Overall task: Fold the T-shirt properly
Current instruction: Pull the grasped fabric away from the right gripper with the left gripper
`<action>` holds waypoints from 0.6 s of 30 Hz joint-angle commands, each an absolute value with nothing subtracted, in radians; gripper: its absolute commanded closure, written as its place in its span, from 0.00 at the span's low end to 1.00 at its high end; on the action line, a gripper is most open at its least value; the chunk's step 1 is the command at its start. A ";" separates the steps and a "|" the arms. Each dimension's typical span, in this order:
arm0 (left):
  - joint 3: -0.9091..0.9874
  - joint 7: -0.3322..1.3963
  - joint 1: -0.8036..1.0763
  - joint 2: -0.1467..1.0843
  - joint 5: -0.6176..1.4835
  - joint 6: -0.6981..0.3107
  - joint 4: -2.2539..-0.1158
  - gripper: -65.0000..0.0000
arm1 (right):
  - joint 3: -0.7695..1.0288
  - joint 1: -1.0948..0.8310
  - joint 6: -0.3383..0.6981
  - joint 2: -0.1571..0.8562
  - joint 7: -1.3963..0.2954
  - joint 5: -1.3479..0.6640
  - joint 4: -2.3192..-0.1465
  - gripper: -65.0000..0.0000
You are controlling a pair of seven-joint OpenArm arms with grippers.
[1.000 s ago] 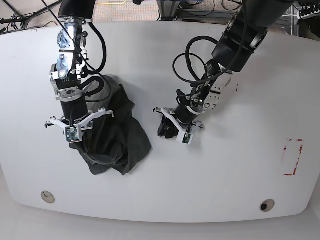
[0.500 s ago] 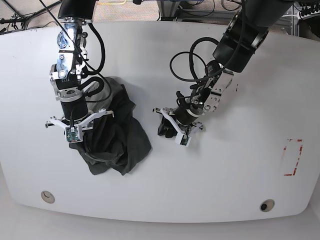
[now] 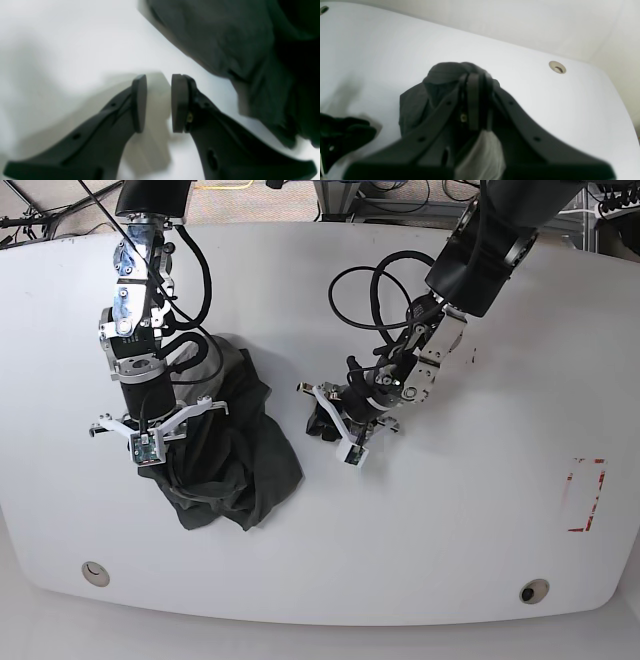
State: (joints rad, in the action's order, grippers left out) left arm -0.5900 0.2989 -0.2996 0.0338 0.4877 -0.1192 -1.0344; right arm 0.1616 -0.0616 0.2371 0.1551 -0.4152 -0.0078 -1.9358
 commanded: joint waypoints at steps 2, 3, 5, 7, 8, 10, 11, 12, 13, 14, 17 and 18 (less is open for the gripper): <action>-0.591 0.352 -0.292 0.028 0.539 -0.151 -1.121 0.64 | 0.163 -0.044 0.237 0.163 -0.380 -0.018 -1.959 0.96; -0.591 0.364 -0.291 0.028 0.553 -0.165 -1.135 0.59 | 0.163 -0.044 0.237 0.163 -0.380 -0.018 -1.959 0.96; -0.593 0.383 -0.285 0.028 0.582 -0.191 -1.155 0.49 | 0.163 -0.044 0.237 0.163 -0.380 -0.018 -1.957 0.96; -0.593 0.389 -0.283 0.030 0.607 -0.211 -1.164 0.41 | 0.163 -0.044 0.237 0.163 -0.380 -0.018 -1.956 0.96; -0.593 0.389 -0.277 0.030 0.616 -0.219 -1.165 0.40 | 0.163 -0.044 0.237 0.163 -0.380 -0.018 -1.956 0.96; -0.593 0.387 -0.268 0.030 0.636 -0.236 -1.167 0.40 | 0.163 -0.044 0.239 0.163 -0.380 -0.018 -1.956 0.96; -0.595 0.386 -0.266 0.030 0.644 -0.249 -1.167 0.40 | 0.163 -0.044 0.239 0.163 -0.380 -0.018 -1.956 0.96; -0.595 0.386 -0.265 0.030 0.650 -0.263 -1.164 0.40 | 0.163 -0.044 0.239 0.163 -0.380 -0.018 -1.956 0.96; -0.595 0.386 -0.263 0.028 0.653 -0.280 -1.162 0.40 | 0.163 -0.044 0.239 0.163 -0.380 -0.018 -1.956 0.96; -0.595 0.386 -0.263 0.027 0.656 -0.298 -1.162 0.40 | 0.163 -0.044 0.239 0.163 -0.380 -0.018 -1.956 0.96; -0.595 0.387 -0.265 0.024 0.659 -0.337 -1.161 0.40 | 0.163 -0.044 0.239 0.163 -0.380 -0.018 -1.956 0.96; -0.596 0.387 -0.265 0.022 0.659 -0.346 -1.161 0.40 | 0.163 -0.044 0.239 0.163 -0.380 -0.018 -1.956 0.96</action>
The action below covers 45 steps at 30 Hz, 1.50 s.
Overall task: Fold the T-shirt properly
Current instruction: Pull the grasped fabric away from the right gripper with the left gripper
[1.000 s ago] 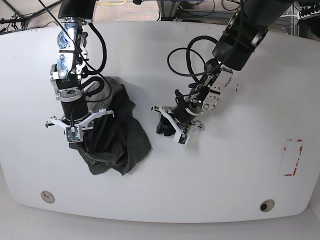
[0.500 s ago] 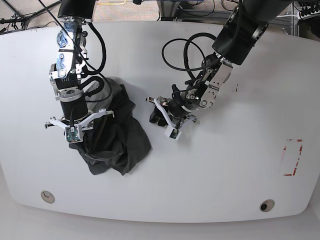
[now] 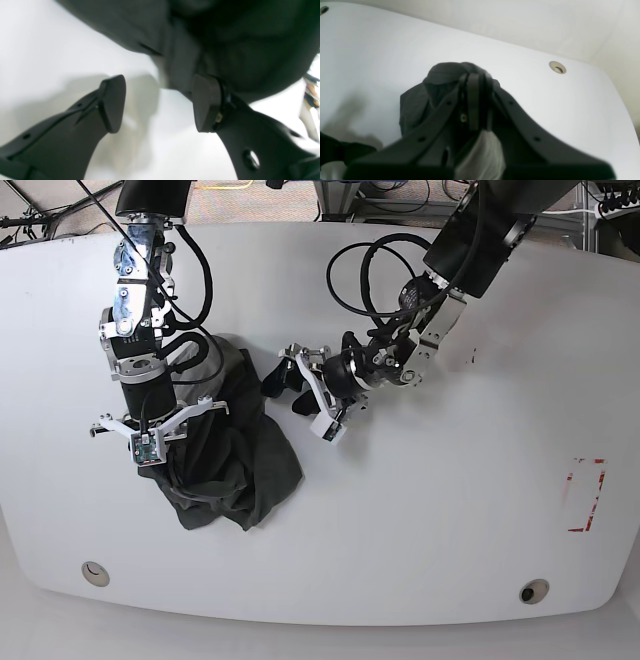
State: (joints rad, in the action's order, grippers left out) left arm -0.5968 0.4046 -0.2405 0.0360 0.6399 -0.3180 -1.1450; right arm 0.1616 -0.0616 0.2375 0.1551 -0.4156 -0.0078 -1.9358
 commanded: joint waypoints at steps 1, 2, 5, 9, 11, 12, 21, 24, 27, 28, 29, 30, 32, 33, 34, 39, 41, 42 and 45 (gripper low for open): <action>-0.599 0.387 -0.266 0.016 0.659 -0.351 -1.159 0.40 | 0.163 -0.044 0.239 0.163 -0.380 -0.018 -1.956 0.96; -0.605 0.387 -0.266 0.007 0.659 -0.351 -1.158 0.40 | 0.163 -0.044 0.239 0.163 -0.380 -0.018 -1.956 0.96; -0.638 0.387 -0.268 -0.013 0.657 -0.351 -1.125 0.40 | 0.163 -0.044 0.239 0.163 -0.380 -0.018 -1.954 0.96; -0.665 0.383 -0.288 -0.022 0.657 -0.352 -1.075 0.40 | 0.163 -0.044 0.239 0.163 -0.380 -0.018 -1.954 0.96; -0.682 0.381 -0.298 -0.033 0.657 -0.352 -1.049 0.40 | 0.163 -0.044 0.239 0.163 -0.380 -0.018 -1.954 0.96; -0.687 0.381 -0.303 -0.042 0.657 -0.352 -1.036 0.40 | 0.163 -0.044 0.239 0.163 -0.380 -0.018 -1.954 0.96; -0.691 0.380 -0.311 -0.084 0.657 -0.352 -0.966 0.40 | 0.163 -0.044 0.239 0.163 -0.380 -0.018 -1.954 0.96; -0.691 0.378 -0.311 -0.087 0.657 -0.352 -0.954 0.41 | 0.163 -0.044 0.239 0.163 -0.380 -0.018 -1.954 0.96; -0.690 0.372 -0.312 -0.093 0.657 -0.352 -0.941 0.53 | 0.163 -0.044 0.239 0.163 -0.380 -0.018 -1.954 0.96; -0.690 0.364 -0.314 -0.094 0.657 -0.352 -0.934 0.62 | 0.163 -0.044 0.239 0.163 -0.380 -0.018 -1.952 0.96; -0.690 0.357 -0.317 -0.094 0.659 -0.352 -0.929 0.69 | 0.163 -0.044 0.239 0.163 -0.380 -0.018 -1.952 0.96; -0.690 0.346 -0.317 -0.094 0.659 -0.351 -0.921 0.78 | 0.163 -0.044 0.239 0.163 -0.378 -0.018 -1.952 0.96; -0.690 0.338 -0.317 -0.094 0.659 -0.351 -0.908 0.90 | 0.163 -0.044 0.239 0.163 -0.378 -0.018 -1.952 0.96; -0.690 0.335 -0.318 -0.094 0.659 -0.351 -0.900 0.96 | 0.163 -0.044 0.239 0.163 -0.378 -0.018 -1.952 0.96; -0.690 0.335 -0.318 -0.094 0.659 -0.351 -0.897 0.99 | 0.163 -0.044 0.239 0.163 -0.378 -0.018 -1.952 0.96; -0.688 0.335 -0.318 -0.088 0.661 -0.351 -0.895 1.00 | 0.163 -0.044 0.239 0.163 -0.378 -0.018 -1.951 0.96; -0.688 0.337 -0.318 -0.085 0.661 -0.351 -0.897 1.00 | 0.163 -0.044 0.239 0.163 -0.378 -0.018 -1.949 0.96; -0.688 0.337 -0.318 -0.079 0.661 -0.351 -0.897 1.00 | 0.165 -0.044 0.239 0.163 -0.378 -0.018 -1.948 0.96; -0.690 0.337 -0.315 -0.056 0.662 -0.352 -0.920 1.00 | 0.165 -0.044 0.239 0.163 -0.378 -0.018 -1.933 0.96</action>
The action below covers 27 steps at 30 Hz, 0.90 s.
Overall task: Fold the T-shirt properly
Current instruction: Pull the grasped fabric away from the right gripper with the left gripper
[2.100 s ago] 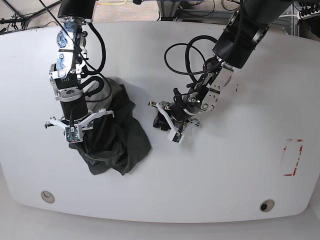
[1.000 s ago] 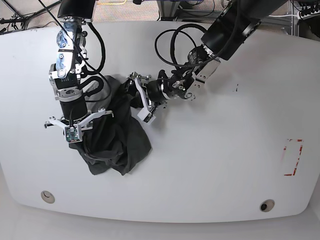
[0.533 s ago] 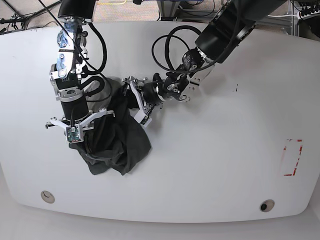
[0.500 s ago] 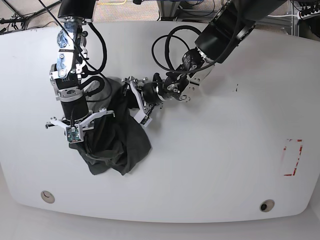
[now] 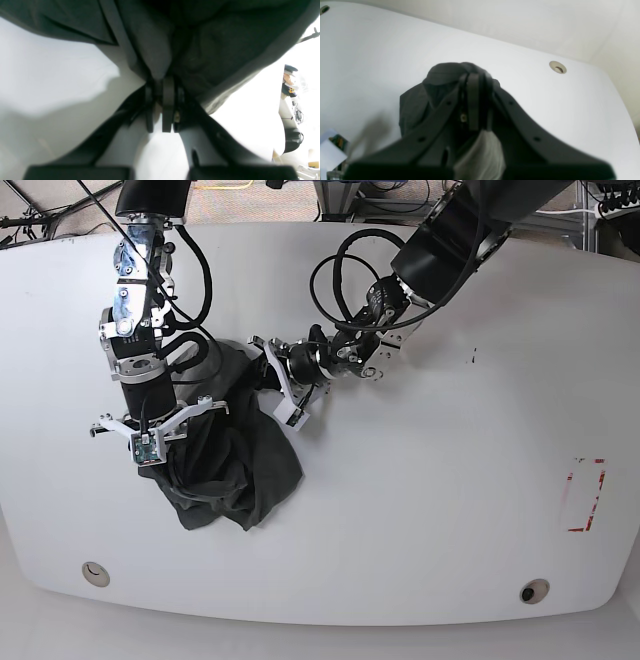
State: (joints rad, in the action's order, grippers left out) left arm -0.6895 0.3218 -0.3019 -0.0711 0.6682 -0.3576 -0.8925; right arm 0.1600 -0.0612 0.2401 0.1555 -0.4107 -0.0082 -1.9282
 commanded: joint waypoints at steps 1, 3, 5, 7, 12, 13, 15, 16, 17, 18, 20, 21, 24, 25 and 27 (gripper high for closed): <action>-0.690 0.337 -0.312 -0.051 0.662 -0.352 -0.941 1.00 | 0.165 -0.044 0.239 0.163 -0.377 -0.018 -1.931 0.96; -0.688 0.338 -0.309 -0.039 0.662 -0.352 -0.983 1.00 | 0.166 -0.044 0.239 0.163 -0.377 -0.018 -1.929 0.96; -0.688 0.340 -0.306 -0.016 0.662 -0.352 -1.026 1.00 | 0.166 -0.044 0.239 0.163 -0.377 -0.018 -1.926 0.96; -0.688 0.352 -0.298 0.007 0.664 -0.352 -1.067 1.00 | 0.166 -0.044 0.239 0.163 -0.377 -0.018 -1.923 0.96; -0.664 0.387 -0.269 0.070 0.664 -0.354 -1.190 1.00 | 0.168 -0.044 0.239 0.163 -0.377 -0.018 -1.923 0.96; -0.651 0.394 -0.259 0.082 0.664 -0.355 -1.222 1.00 | 0.168 -0.044 0.239 0.163 -0.377 -0.018 -1.923 0.96; -0.628 0.415 -0.239 0.111 0.664 -0.355 -1.280 1.00 | 0.168 -0.044 0.239 0.163 -0.377 -0.018 -1.923 0.96; -0.619 0.423 -0.234 0.125 0.664 -0.355 -1.303 1.00 | 0.168 -0.044 0.236 0.163 -0.377 -0.018 -1.923 0.96; -0.607 0.432 -0.228 0.142 0.664 -0.355 -1.326 1.00 | 0.168 -0.042 0.234 0.163 -0.377 -0.018 -1.923 0.96; -0.596 0.440 -0.220 0.159 0.664 -0.355 -1.354 1.00 | 0.168 -0.041 0.231 0.163 -0.377 -0.018 -1.923 0.96; -0.576 0.447 -0.211 0.193 0.664 -0.355 -1.400 1.00 | 0.168 -0.030 0.229 0.163 -0.378 -0.018 -1.920 0.96; -0.568 0.447 -0.205 0.209 0.664 -0.355 -1.419 1.00 | 0.168 -0.024 0.229 0.163 -0.378 -0.018 -1.913 0.96; -0.550 0.449 -0.188 0.263 0.671 -0.355 -1.471 1.00 | 0.168 -0.013 0.229 0.163 -0.378 -0.018 -1.877 0.96; -0.542 0.449 -0.182 0.289 0.687 -0.357 -1.491 1.00 | 0.168 -0.007 0.229 0.163 -0.378 -0.018 -1.862 0.96; -0.533 0.449 -0.179 0.329 0.716 -0.357 -1.520 1.00 | 0.168 0.010 0.229 0.163 -0.378 -0.018 -1.847 0.96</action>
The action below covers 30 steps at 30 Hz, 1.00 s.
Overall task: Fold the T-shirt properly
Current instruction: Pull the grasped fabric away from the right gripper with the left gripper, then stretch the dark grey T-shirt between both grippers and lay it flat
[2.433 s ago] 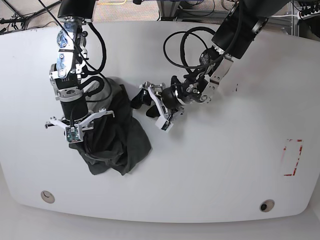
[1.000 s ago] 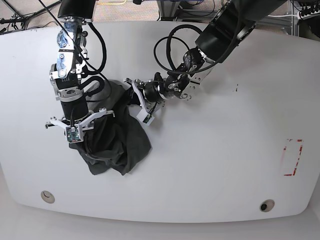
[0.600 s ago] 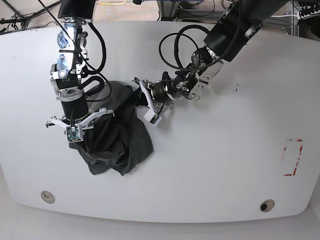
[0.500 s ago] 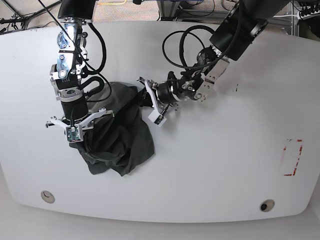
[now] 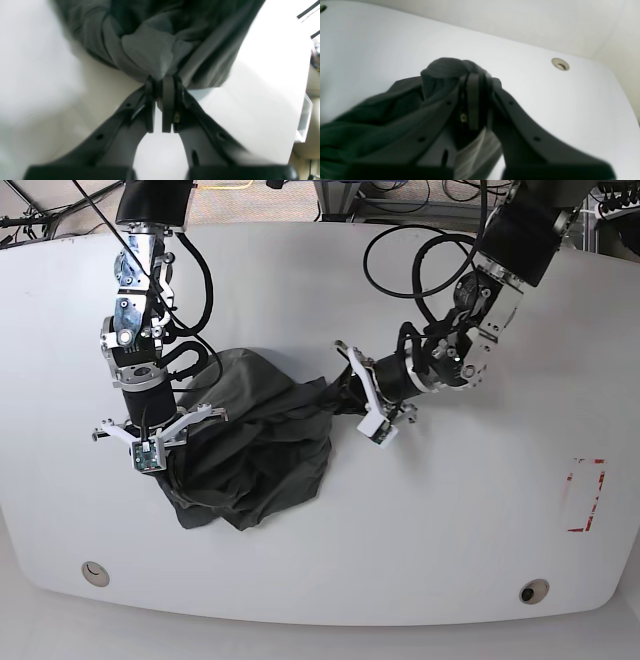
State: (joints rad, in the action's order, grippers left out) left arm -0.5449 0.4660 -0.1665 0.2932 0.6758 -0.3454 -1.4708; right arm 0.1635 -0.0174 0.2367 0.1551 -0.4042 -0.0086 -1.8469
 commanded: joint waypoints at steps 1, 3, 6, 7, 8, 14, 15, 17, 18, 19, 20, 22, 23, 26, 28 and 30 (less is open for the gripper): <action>-0.524 0.449 -0.177 0.352 0.736 -0.357 -1.537 1.00 | 0.168 0.018 0.229 0.163 -0.378 -0.018 -1.839 0.96; -0.504 0.449 -0.176 0.392 0.776 -0.357 -1.569 1.00 | 0.168 0.028 0.229 0.163 -0.380 -0.018 -1.830 0.96; -0.463 0.449 -0.166 0.452 0.825 -0.357 -1.612 1.00 | 0.165 0.053 0.229 0.163 -0.380 -0.018 -1.830 0.96; -0.450 0.449 -0.166 0.464 0.837 -0.357 -1.621 1.00 | 0.165 0.059 0.229 0.163 -0.380 -0.019 -1.828 0.96; -0.432 0.449 -0.166 0.483 0.852 -0.357 -1.633 1.00 | 0.163 0.070 0.229 0.163 -0.381 -0.019 -1.828 0.96; -0.357 0.449 -0.176 0.545 0.908 -0.357 -1.673 1.00 | 0.147 0.137 0.229 0.162 -0.381 -0.021 -1.797 0.96; -0.343 0.450 -0.179 0.558 0.924 -0.358 -1.673 1.00 | 0.134 0.156 0.229 0.162 -0.381 -0.021 -1.788 0.96; -0.329 0.450 -0.189 0.579 0.952 -0.358 -1.673 1.00 | 0.119 0.182 0.229 0.163 -0.381 -0.019 -1.768 0.96; -0.325 0.450 -0.206 0.590 0.967 -0.358 -1.675 1.00 | 0.111 0.199 0.229 0.163 -0.380 -0.019 -1.756 0.96; -0.325 0.450 -0.220 0.596 0.978 -0.358 -1.675 1.00 | 0.104 0.214 0.229 0.163 -0.380 -0.019 -1.747 0.96; -0.325 0.450 -0.242 0.605 0.993 -0.361 -1.675 1.00 | 0.096 0.237 0.229 0.163 -0.380 -0.019 -1.733 0.96; -0.321 0.450 -0.277 0.616 1.012 -0.375 -1.672 1.00 | 0.082 0.265 0.229 0.163 -0.380 -0.019 -1.713 0.96; -0.320 0.450 -0.302 0.622 1.020 -0.386 -1.672 1.00 | 0.071 0.283 0.229 0.163 -0.380 -0.019 -1.702 0.96; -0.317 0.450 -0.381 0.653 1.035 -0.403 -1.667 1.00 | 0.045 0.335 0.229 0.166 -0.380 -0.019 -1.679 0.96; -0.317 0.450 -0.443 0.673 1.043 -0.404 -1.658 1.00 | 0.030 0.375 0.234 0.166 -0.380 -0.019 -1.669 0.96; -0.317 0.450 -0.499 0.688 1.055 -0.404 -1.641 1.00 | 0.018 0.414 0.237 0.170 -0.380 -0.019 -1.659 0.96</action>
